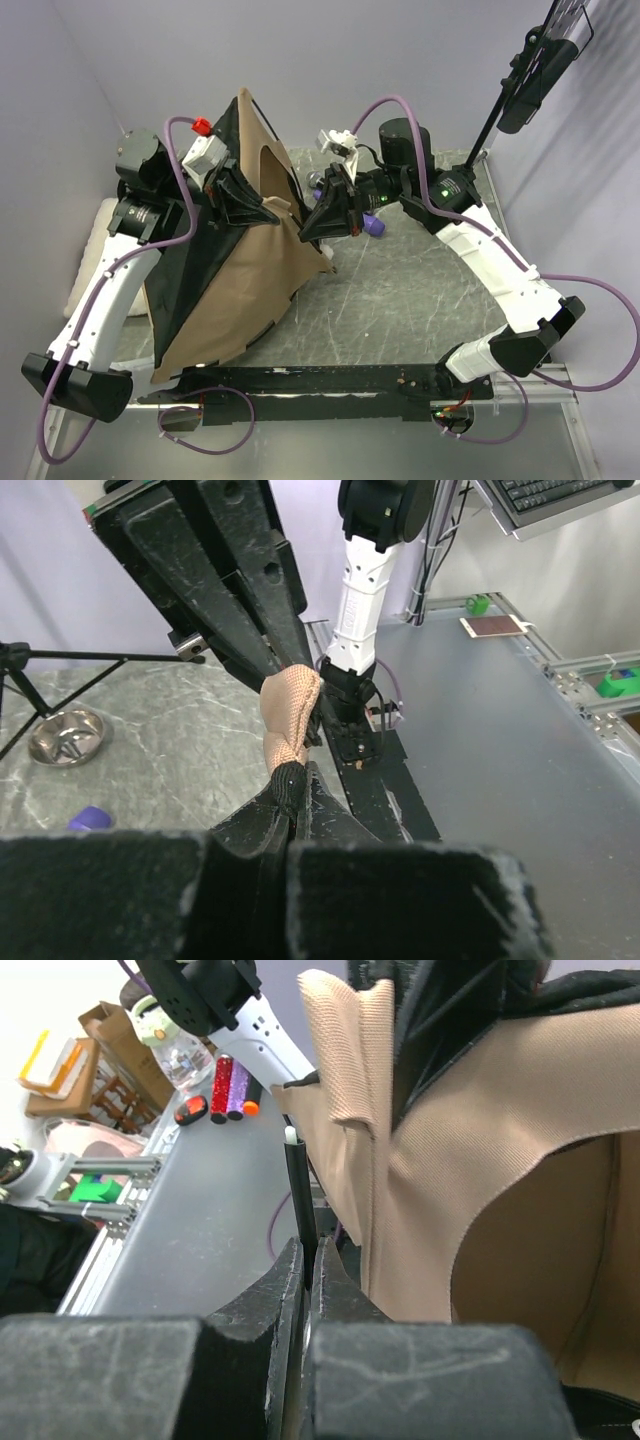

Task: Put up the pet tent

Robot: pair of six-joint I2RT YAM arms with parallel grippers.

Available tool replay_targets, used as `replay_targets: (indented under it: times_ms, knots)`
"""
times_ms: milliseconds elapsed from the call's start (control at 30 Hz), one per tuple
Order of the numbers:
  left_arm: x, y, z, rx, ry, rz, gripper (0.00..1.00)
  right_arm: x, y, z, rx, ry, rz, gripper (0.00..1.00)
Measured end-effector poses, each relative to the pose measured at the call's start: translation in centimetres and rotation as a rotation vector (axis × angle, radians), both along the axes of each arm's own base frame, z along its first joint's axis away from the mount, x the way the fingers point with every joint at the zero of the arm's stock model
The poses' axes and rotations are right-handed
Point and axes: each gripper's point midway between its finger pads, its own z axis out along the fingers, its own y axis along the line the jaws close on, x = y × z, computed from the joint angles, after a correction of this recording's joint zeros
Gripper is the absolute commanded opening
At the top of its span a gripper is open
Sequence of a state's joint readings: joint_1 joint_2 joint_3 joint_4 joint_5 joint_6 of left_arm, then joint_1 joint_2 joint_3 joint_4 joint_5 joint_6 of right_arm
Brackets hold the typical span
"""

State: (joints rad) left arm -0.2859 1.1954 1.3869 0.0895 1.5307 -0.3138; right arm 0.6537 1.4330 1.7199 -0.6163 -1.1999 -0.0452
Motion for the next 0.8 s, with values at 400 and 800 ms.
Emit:
replay_targets:
  times_ms: [400, 800]
  knots:
    - [-0.7, -0.1, 0.2, -0.013, -0.039, 0.005, 0.01, 0.2, -0.4, 0.1, -0.001, 0.052, -0.006, 0.0]
    - [-1.3, -0.6, 0.2, -0.017, -0.044, -0.017, 0.01, 0.2, -0.3, -0.2, -0.015, 0.088, 0.009, 0.0]
